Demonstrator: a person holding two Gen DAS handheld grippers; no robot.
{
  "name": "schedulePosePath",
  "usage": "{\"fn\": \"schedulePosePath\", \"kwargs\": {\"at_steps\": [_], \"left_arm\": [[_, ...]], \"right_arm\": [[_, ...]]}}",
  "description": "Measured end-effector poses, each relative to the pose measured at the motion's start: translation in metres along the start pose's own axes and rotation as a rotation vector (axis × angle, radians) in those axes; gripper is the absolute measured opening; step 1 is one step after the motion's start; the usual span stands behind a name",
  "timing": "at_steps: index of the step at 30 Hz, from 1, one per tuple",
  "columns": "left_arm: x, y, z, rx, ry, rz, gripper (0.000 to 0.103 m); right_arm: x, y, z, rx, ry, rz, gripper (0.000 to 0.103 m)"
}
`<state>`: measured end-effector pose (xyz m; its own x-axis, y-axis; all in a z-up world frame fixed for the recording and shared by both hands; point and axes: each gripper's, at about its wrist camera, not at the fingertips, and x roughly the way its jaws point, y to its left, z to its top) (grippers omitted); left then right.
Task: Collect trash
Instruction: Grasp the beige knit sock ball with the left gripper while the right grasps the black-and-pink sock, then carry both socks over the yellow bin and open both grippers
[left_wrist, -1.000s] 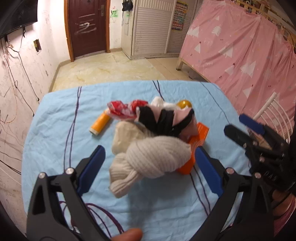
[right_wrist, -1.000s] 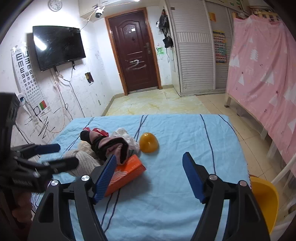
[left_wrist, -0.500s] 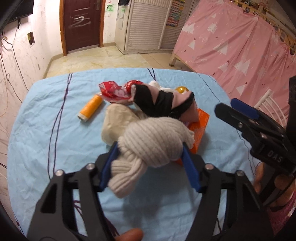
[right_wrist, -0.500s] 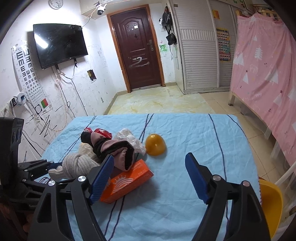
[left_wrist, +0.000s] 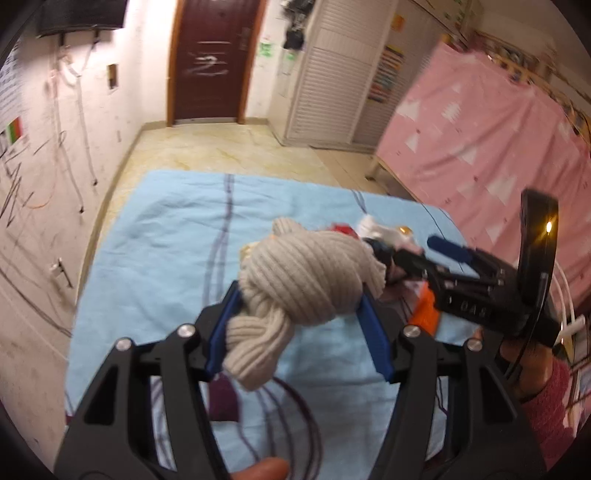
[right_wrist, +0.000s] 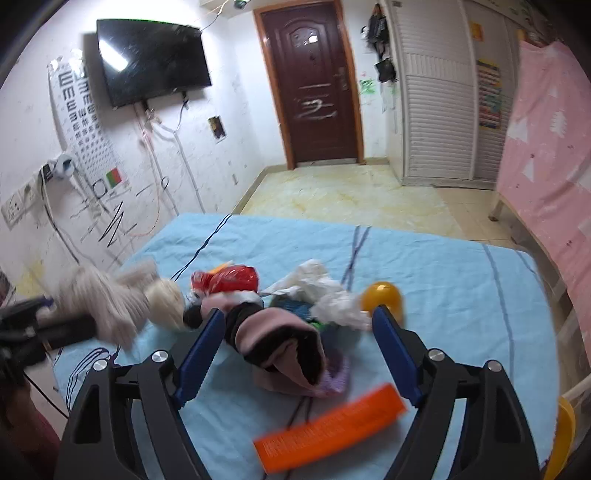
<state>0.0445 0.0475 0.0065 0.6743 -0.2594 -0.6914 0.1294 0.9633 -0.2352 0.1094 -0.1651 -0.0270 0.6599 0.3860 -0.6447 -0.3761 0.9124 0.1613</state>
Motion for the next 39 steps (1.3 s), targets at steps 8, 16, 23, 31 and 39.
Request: {"fn": "schedulePosePath", "kwargs": {"at_steps": [8,16,23,31,39], "left_arm": [[-0.006,0.028,0.005,-0.072,-0.016,0.008,0.059],[-0.004,0.026,0.003,-0.074,-0.008,-0.006,0.059],[-0.008,0.027,0.002,-0.082,-0.012,-0.012,0.06],[-0.013,0.022,0.003,-0.085,-0.015,0.0,0.06],[-0.025,0.006,0.003,-0.056,-0.04,0.018,0.06]], "right_arm": [[0.013,0.03,-0.008,-0.089,0.063,0.051,0.075],[0.012,0.052,-0.025,-0.163,0.123,0.102,0.062],[0.02,0.058,-0.029,-0.212,0.147,0.045,0.038],[0.0,0.058,-0.029,-0.184,0.101,0.111,0.033],[-0.034,0.048,-0.022,-0.121,0.007,0.163,0.033]]}}
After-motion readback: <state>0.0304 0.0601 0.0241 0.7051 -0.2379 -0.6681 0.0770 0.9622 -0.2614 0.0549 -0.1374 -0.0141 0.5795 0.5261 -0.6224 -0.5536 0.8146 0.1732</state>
